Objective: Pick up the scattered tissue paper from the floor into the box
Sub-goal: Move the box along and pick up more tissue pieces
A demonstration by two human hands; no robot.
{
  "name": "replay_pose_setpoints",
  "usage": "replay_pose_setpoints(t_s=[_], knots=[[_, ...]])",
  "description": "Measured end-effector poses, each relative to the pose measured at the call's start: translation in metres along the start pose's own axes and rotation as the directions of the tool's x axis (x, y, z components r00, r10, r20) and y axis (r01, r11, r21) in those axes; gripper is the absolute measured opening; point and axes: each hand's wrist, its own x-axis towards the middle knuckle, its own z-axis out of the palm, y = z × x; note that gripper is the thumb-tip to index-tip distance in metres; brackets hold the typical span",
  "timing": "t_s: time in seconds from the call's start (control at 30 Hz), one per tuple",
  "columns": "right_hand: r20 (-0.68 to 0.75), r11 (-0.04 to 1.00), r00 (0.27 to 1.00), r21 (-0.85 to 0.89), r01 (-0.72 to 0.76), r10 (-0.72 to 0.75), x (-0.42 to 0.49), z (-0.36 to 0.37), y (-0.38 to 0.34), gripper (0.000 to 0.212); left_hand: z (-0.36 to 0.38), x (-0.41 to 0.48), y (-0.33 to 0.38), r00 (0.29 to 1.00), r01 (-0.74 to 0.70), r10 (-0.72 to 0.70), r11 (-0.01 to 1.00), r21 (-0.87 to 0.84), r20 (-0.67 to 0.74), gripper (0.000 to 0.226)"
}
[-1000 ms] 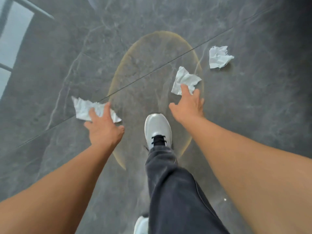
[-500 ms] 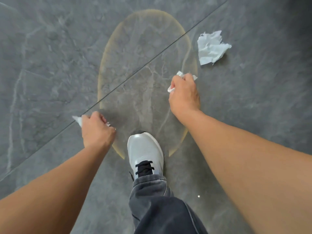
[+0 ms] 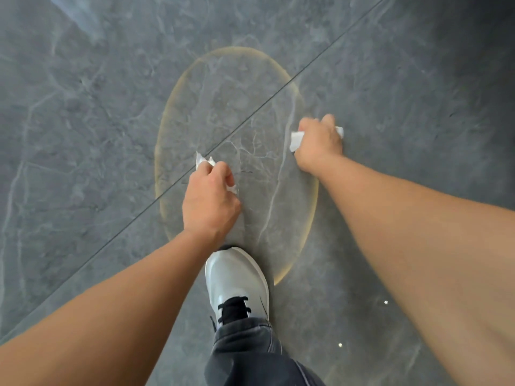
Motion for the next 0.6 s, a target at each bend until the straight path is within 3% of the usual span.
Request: replay_pose_setpoints(t_s=[0.07,0.3,0.47,0.6], knots=[[0.057,0.998,0.997,0.034,0.056,-0.058,-0.021,0.005,0.005,0.03,-0.008,-0.009,-0.005,1.0,0.002,-0.002,0.999,0.049,-0.004,0.02],[0.003,0.988,1.0,0.151,0.028,-0.029,-0.138,-0.027,0.044,0.022,-0.062,-0.075,0.006,0.997,-0.064,0.07,0.973,0.224,-0.018,0.022],[-0.062,0.973,0.998,0.229,-0.005,0.019,-0.278,-0.072,0.092,0.025,-0.104,-0.177,0.061,0.983,-0.141,0.163,0.965,0.222,-0.086,0.022],[-0.027,0.973,0.998,0.227,-0.044,0.052,-0.407,-0.096,0.152,0.032,-0.107,-0.293,0.105,0.979,-0.182,0.194,0.97,0.163,-0.062,0.022]])
